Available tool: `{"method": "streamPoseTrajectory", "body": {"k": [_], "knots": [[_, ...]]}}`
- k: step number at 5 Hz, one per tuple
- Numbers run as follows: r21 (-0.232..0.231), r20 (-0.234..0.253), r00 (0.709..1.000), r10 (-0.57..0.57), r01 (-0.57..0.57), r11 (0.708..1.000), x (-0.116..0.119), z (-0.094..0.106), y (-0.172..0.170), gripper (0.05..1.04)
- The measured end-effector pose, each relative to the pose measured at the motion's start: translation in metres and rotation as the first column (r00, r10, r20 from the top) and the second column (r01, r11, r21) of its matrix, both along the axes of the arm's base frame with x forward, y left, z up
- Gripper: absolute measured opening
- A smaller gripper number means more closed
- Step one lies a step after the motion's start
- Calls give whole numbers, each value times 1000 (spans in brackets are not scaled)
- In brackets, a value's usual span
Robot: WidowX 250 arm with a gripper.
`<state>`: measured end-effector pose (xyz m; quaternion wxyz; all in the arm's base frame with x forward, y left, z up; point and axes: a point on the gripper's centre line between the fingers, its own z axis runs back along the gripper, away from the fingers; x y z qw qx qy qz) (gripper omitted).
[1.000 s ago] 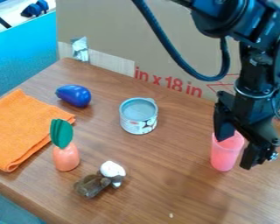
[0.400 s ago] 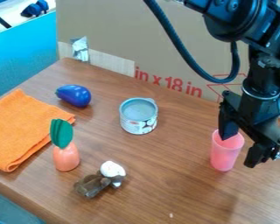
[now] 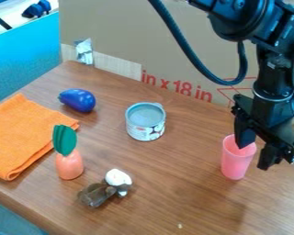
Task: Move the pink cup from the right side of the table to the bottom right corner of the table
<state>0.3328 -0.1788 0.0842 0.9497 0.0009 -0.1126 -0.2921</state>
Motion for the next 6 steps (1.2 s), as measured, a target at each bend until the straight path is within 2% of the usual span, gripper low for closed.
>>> {"method": "streamPoseTrajectory", "body": {"k": [1, 2, 3, 4, 5, 6], "knots": [[-17, -15, 1000, 15, -15, 1000, -2, -6, 4, 367], [-16, -34, 999, 28, -29, 999, -5, -11, 9, 166], [-17, -37, 999, 27, -27, 999, -5, -12, 9, 82], [5, -46, 998, 30, -30, 1000, -9, -12, 10, 80], [25, 30, 999, 15, -16, 1000, -14, 20, 13, 80], [113, 82, 997, 8, -17, 993, -45, 50, 5, 80]]}}
